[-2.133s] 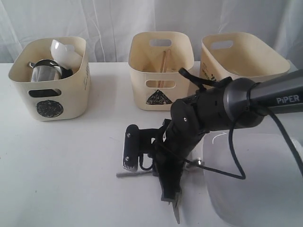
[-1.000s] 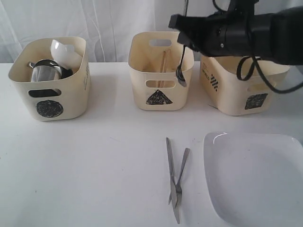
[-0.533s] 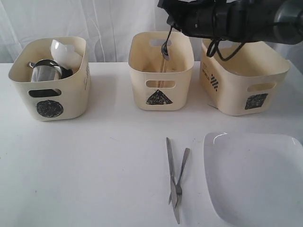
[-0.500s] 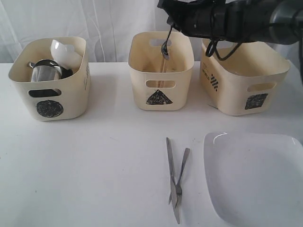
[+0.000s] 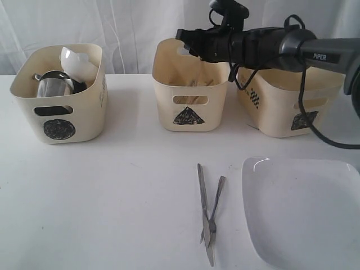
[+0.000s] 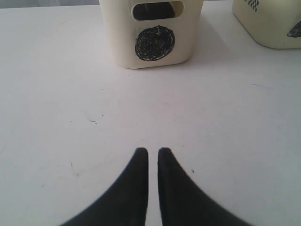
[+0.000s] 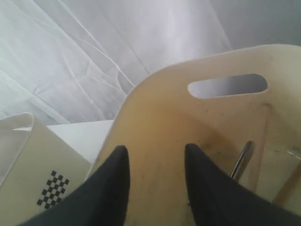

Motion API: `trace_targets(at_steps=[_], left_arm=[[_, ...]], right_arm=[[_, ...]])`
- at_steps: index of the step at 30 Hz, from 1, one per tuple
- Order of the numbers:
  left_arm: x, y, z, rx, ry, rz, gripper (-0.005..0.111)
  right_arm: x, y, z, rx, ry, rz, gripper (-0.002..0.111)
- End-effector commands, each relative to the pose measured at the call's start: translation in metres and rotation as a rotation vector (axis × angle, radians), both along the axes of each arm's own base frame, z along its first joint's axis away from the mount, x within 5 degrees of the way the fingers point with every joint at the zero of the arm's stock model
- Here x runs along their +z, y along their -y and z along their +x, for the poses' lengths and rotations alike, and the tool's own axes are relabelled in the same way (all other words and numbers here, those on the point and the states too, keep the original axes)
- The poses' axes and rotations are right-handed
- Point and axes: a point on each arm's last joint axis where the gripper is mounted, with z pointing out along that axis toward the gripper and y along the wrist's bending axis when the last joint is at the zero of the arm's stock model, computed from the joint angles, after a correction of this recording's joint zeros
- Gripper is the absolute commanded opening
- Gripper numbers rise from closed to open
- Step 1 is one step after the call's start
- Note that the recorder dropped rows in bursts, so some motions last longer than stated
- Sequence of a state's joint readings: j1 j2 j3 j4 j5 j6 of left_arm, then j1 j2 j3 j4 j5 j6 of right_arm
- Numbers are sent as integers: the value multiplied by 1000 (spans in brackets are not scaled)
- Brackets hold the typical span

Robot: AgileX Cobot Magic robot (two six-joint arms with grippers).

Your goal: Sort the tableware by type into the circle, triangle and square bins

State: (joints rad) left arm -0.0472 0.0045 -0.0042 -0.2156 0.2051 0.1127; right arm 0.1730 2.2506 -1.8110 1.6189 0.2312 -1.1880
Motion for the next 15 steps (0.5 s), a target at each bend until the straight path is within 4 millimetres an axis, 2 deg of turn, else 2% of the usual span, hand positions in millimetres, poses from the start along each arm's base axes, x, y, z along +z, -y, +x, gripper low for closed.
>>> trace_targets(at_steps=[1, 5, 8, 15], left_arm=[[-1, 0, 0, 2, 4, -5, 14], [-1, 0, 0, 2, 4, -5, 14], [-1, 0, 0, 2, 4, -5, 14], [-1, 0, 0, 2, 4, -5, 14]], right_arm=[[29, 0, -11, 72, 65, -58, 38], [43, 4, -33, 106, 68, -158, 38], [47, 6, -62, 189, 31, -261, 38], [22, 5, -128, 266, -238, -401, 38]])
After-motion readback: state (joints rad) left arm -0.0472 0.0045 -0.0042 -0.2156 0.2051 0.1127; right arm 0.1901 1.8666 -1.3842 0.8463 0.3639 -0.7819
